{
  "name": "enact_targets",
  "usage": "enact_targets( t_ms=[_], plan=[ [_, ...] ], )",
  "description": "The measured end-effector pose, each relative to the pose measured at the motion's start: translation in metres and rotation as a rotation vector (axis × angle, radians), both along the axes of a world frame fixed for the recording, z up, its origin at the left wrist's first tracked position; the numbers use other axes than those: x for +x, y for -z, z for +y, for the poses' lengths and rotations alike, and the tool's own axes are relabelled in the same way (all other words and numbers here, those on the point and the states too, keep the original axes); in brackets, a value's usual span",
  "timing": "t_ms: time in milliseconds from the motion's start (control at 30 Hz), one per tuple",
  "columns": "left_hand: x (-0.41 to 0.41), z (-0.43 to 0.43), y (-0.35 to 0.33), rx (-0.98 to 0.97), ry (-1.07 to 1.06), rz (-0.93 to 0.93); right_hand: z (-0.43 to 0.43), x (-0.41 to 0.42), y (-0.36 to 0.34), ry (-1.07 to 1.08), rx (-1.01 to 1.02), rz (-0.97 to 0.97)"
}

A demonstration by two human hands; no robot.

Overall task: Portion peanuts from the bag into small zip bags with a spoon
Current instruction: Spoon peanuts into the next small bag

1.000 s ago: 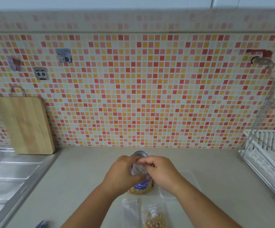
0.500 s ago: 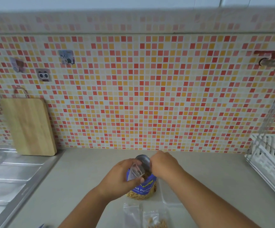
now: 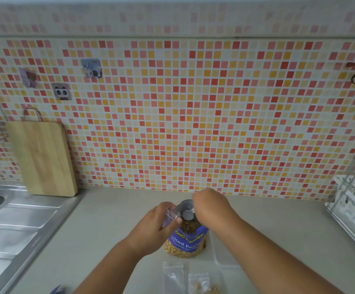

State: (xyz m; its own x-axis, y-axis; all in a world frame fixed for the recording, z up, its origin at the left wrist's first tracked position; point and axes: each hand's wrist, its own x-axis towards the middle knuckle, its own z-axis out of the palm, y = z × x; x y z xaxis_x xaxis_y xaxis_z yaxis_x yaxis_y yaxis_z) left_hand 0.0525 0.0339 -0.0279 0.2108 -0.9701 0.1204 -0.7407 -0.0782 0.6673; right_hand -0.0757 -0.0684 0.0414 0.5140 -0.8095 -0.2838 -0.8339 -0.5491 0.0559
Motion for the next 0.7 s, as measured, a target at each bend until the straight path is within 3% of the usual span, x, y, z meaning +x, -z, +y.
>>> enact_targets(
  t_ms=[167,700],
  plan=[
    [-0.001,-0.002,0.003,0.029,-0.017,0.019,0.007,0.011,0.034,-0.044,-0.064,0.144],
    [0.002,-0.006,0.002,0.085,-0.031,0.116,-0.023,-0.008,0.058,0.39,0.096,-0.309]
  ],
)
